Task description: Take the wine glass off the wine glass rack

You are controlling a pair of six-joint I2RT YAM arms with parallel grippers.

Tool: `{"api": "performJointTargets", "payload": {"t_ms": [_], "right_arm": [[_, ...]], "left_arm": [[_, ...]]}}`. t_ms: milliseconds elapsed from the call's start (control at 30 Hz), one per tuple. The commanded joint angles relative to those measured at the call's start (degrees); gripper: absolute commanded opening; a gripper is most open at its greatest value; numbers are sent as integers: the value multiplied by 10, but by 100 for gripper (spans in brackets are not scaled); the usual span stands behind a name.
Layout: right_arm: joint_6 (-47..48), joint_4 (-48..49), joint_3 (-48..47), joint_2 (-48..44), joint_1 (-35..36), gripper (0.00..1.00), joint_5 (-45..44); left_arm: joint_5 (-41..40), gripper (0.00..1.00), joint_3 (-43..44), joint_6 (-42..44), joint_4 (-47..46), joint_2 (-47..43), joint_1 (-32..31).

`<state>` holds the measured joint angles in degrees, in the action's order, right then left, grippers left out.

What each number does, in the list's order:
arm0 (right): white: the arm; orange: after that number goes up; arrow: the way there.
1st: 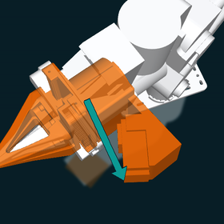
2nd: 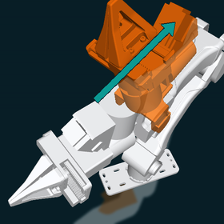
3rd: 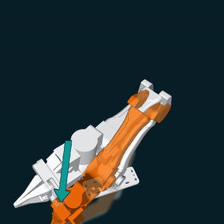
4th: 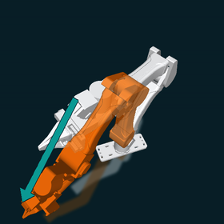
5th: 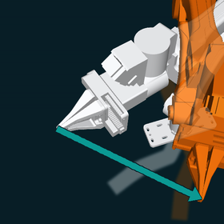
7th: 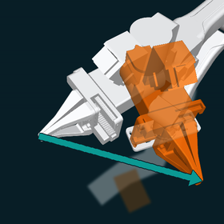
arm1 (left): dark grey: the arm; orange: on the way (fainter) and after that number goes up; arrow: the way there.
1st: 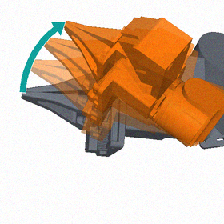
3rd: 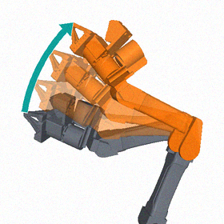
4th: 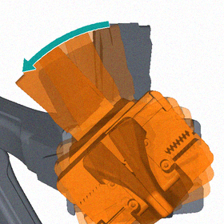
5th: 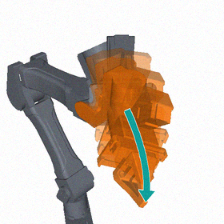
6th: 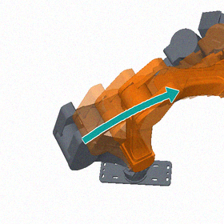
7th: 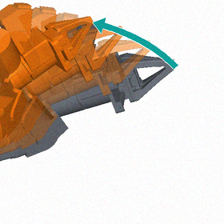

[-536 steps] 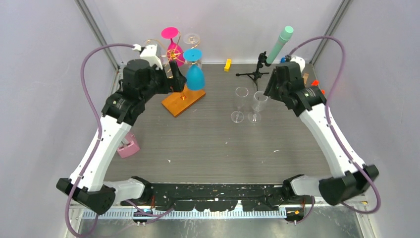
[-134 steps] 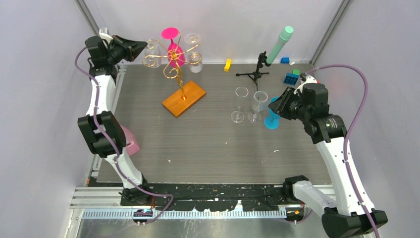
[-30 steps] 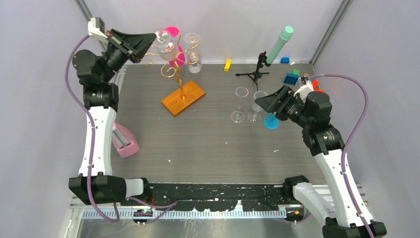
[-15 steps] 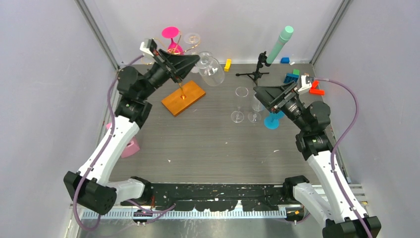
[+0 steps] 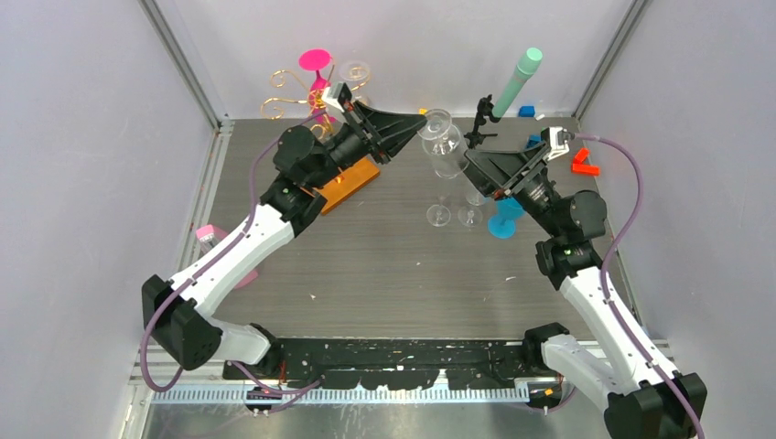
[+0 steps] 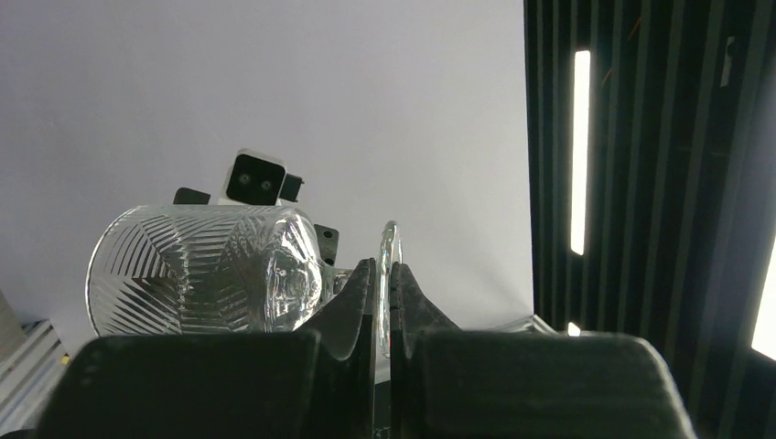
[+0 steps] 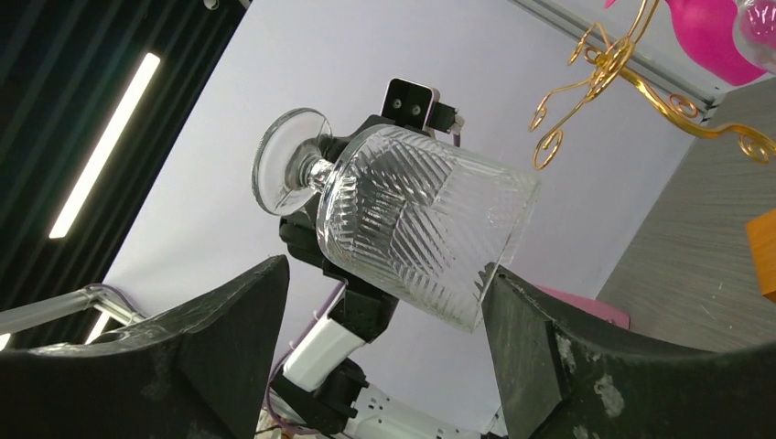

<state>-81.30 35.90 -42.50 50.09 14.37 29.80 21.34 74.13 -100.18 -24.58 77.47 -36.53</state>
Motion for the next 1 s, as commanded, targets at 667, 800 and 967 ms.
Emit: {"api": "performJointTargets", "payload": {"t_ms": [667, 800, 967], "right_arm": [[-123, 396, 46, 28, 15, 43, -47], [-151, 442, 40, 54, 15, 25, -53], [-153, 445, 40, 54, 15, 3, -59]], "left_arm": [[-67, 0, 7, -37, -115, 3, -37], [-77, 0, -5, -48, -136, 4, -38], [-91, 0, -19, -52, -151, -4, -38]]}}
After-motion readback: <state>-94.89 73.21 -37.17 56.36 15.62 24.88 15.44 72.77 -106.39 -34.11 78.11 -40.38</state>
